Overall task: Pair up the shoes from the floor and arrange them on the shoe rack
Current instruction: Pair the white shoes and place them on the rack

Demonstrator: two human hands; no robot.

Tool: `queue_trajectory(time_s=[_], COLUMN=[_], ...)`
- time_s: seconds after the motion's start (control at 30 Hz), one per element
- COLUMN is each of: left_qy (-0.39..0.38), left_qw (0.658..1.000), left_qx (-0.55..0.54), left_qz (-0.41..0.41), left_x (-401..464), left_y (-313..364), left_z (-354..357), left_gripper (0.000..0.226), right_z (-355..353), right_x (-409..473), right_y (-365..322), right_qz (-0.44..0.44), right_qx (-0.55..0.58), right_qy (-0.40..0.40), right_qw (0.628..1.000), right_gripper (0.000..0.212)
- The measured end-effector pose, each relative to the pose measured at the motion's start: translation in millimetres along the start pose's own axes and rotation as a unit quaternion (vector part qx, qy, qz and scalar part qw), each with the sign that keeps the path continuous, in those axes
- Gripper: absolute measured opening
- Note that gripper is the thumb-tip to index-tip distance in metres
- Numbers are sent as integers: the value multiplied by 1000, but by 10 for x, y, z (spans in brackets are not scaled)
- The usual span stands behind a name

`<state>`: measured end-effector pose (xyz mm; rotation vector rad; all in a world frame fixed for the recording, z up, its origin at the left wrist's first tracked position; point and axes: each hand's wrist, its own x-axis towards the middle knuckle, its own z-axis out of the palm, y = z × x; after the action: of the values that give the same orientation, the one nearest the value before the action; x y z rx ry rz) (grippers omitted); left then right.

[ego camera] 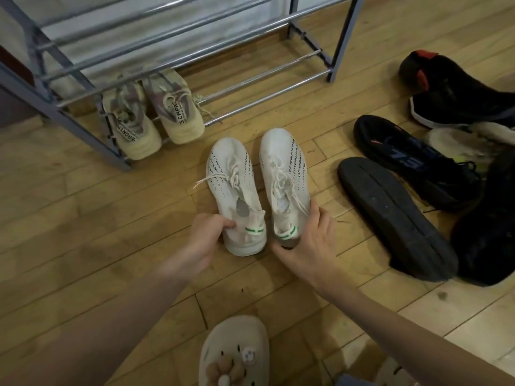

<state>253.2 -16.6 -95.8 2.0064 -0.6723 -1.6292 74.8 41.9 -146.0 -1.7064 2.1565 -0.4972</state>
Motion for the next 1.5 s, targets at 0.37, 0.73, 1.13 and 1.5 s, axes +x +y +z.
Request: queue_trajectory(time_s=[0.37, 0.73, 1.13, 1.5], left_qy=[-24, 78, 172, 286], left_qw=[990, 956, 935, 920], left_qx=[67, 93, 118, 121], left_qz=[122, 266, 286, 238], left_x=[-132, 698, 1463, 1187], left_y=[322, 1410, 1978, 1768], left_z=[15, 445, 756, 799], left_gripper=[14, 27, 36, 46], right_z=[-260, -605, -497, -438], right_x=[383, 2199, 3347, 2827], right_y=[38, 12, -45, 92], right_qz=[62, -5, -58, 5], right_qx=[268, 196, 139, 156], right_qy=[102, 126, 97, 80], right_qw=[956, 973, 984, 985], right_gripper=[77, 83, 78, 87])
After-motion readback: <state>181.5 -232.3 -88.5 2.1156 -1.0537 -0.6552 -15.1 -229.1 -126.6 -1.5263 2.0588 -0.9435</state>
